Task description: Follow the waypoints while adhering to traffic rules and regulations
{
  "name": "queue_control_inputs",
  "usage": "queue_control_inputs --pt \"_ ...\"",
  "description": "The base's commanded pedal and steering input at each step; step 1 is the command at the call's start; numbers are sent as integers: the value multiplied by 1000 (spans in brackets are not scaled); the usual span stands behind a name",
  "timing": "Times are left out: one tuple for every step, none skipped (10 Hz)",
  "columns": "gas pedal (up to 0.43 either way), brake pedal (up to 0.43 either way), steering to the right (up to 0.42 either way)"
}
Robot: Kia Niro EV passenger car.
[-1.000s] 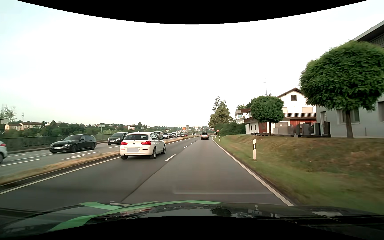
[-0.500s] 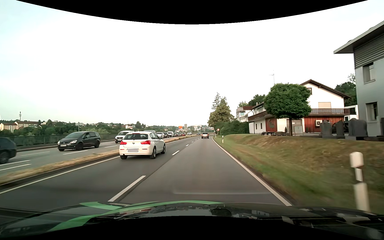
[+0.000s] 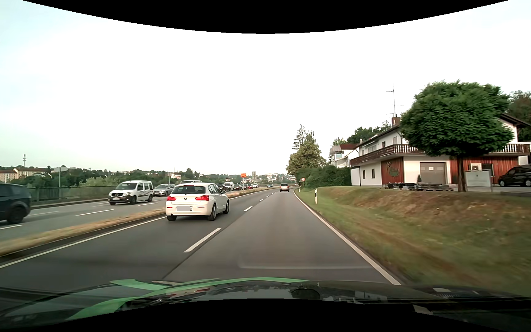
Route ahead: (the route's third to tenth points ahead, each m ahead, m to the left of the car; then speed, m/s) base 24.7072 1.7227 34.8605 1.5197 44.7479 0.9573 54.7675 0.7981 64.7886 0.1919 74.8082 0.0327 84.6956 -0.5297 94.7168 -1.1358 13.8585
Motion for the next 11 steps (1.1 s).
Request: queue_control_inputs --pt "209 0 0" --pt "189 0 0" --pt "189 0 0" --pt "189 0 0" --pt "189 0 0" --pt "189 0 0" --pt "189 0 0" --pt "189 0 0" --pt "189 0 0" --pt "169 0 0" --pt "169 0 -1"
